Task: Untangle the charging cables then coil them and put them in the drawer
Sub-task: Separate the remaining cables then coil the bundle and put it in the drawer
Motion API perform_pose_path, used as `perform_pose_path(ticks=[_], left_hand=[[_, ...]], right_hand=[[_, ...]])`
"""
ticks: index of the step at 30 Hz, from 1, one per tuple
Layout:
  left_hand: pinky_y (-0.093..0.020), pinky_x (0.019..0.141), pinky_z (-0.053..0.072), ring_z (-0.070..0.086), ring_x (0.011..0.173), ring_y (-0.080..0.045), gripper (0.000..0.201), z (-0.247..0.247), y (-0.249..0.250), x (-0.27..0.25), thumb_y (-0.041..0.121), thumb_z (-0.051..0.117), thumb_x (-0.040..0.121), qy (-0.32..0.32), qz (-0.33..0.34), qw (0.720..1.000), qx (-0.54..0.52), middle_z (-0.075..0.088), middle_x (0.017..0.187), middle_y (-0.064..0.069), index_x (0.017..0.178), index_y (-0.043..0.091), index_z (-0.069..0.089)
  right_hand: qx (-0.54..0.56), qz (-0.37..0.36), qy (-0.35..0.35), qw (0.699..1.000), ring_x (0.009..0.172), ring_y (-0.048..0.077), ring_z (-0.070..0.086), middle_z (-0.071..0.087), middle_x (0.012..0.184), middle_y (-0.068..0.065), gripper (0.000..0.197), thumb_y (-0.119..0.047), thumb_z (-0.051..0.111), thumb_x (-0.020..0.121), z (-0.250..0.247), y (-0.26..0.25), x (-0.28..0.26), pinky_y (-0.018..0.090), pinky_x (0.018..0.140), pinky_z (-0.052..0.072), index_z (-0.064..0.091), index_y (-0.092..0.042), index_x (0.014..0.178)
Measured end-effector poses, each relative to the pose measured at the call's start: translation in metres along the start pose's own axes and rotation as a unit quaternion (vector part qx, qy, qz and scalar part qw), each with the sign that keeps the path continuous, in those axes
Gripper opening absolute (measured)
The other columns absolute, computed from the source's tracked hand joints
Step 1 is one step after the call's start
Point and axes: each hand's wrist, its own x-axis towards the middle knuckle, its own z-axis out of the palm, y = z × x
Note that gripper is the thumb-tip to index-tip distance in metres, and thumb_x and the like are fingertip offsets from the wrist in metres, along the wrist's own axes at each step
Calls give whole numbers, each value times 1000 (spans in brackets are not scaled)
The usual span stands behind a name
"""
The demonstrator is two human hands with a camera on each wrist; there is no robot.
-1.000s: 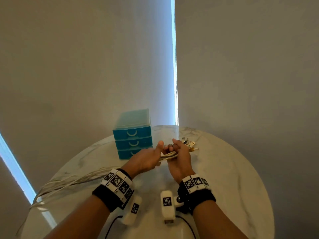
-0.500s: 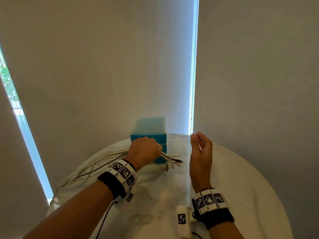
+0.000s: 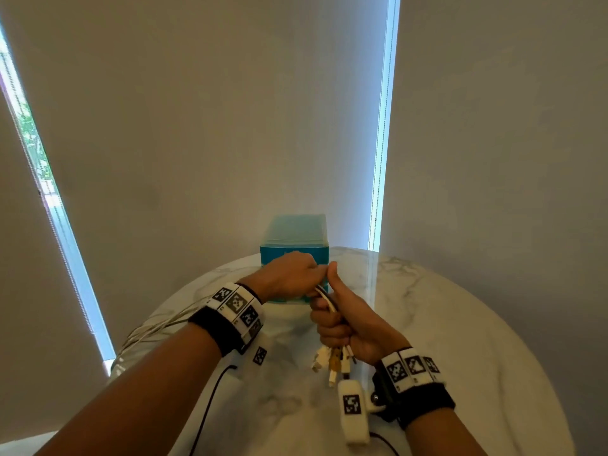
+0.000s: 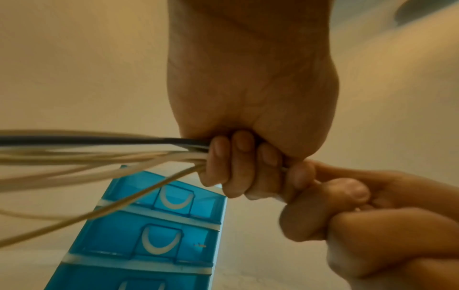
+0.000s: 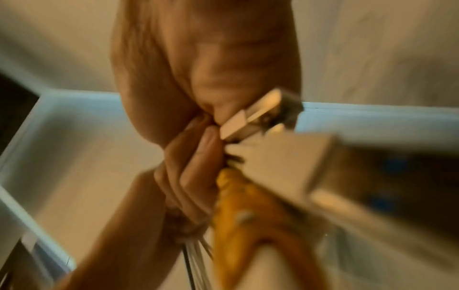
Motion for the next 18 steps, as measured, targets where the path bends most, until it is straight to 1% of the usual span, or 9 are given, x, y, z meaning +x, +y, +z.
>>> perform_pose_path(ticks=[2, 4, 7, 10, 12, 13, 15, 17, 18], left_hand=[[-32, 67, 39, 46, 58, -12, 56, 4, 0, 1, 31, 39, 113, -27, 3, 999, -28, 54, 63, -1, 60, 17, 53], [-32, 68, 40, 46, 57, -13, 53, 10, -3, 2, 27, 41, 110, -62, -11, 996, -58, 55, 62, -1, 60, 17, 54], [-31, 61, 40, 44, 53, -15, 53, 17, -11, 4, 28, 42, 109, -81, -47, 990, -110, 52, 55, 3, 58, 20, 55], [-26, 52, 37, 42, 49, -13, 53, 17, -19, 2, 31, 39, 115, -64, -68, 989, -118, 51, 57, 3, 65, 21, 54], [-21, 47, 35, 41, 44, -9, 56, 16, -31, -3, 41, 36, 116, -24, -93, 985, -145, 50, 57, 4, 67, 21, 54], [-20, 47, 37, 43, 45, -8, 58, 16, -37, -5, 46, 34, 116, -4, -106, 982, -159, 53, 59, 4, 69, 21, 57], [-22, 58, 47, 56, 60, -13, 57, 18, -43, -8, 46, 30, 117, 28, -114, 979, -166, 63, 73, -2, 80, 18, 63], [-31, 74, 55, 67, 77, -22, 52, 21, -38, -8, 37, 26, 118, 52, -101, 979, -171, 69, 87, -9, 92, 13, 64], [-33, 77, 56, 68, 79, -24, 53, 23, -34, -8, 35, 24, 119, 67, -94, 978, -173, 69, 87, -9, 95, 11, 64]], right_hand=[[4, 14, -27, 1000, 40, 7, 22, 31, 55, -5, 64, -78, 39, 100, -12, -1, -1, 22, 40, 20, 50, -22, 68], [4, 27, -33, 999, 40, 6, 24, 32, 55, -5, 60, -70, 44, 103, -20, -1, -2, 21, 40, 20, 50, -22, 67], [5, 35, -18, 999, 38, 6, 26, 33, 54, -6, 56, -60, 48, 107, -26, 2, -1, 20, 38, 23, 46, -23, 65], [13, -19, 18, 1000, 41, 7, 25, 32, 58, -5, 52, -52, 47, 111, -27, 1, 1, 20, 39, 24, 52, -23, 69], [83, -78, 65, 991, 42, 6, 25, 31, 59, -6, 48, -49, 47, 112, -27, 1, 2, 21, 40, 22, 54, -21, 74], [135, -107, 85, 981, 41, 6, 25, 31, 58, -7, 47, -48, 46, 112, -27, 1, 3, 21, 39, 22, 55, -19, 77], [215, -151, 113, 958, 41, 5, 26, 33, 56, -7, 47, -49, 43, 113, -24, 2, 5, 21, 39, 23, 59, -15, 84], [229, -178, 129, 948, 43, 5, 27, 36, 58, -6, 50, -51, 40, 113, -17, 7, 8, 20, 40, 25, 65, -12, 94], [220, -185, 133, 949, 45, 6, 27, 37, 60, -5, 51, -52, 39, 113, -14, 10, 9, 20, 41, 27, 67, -11, 102]])
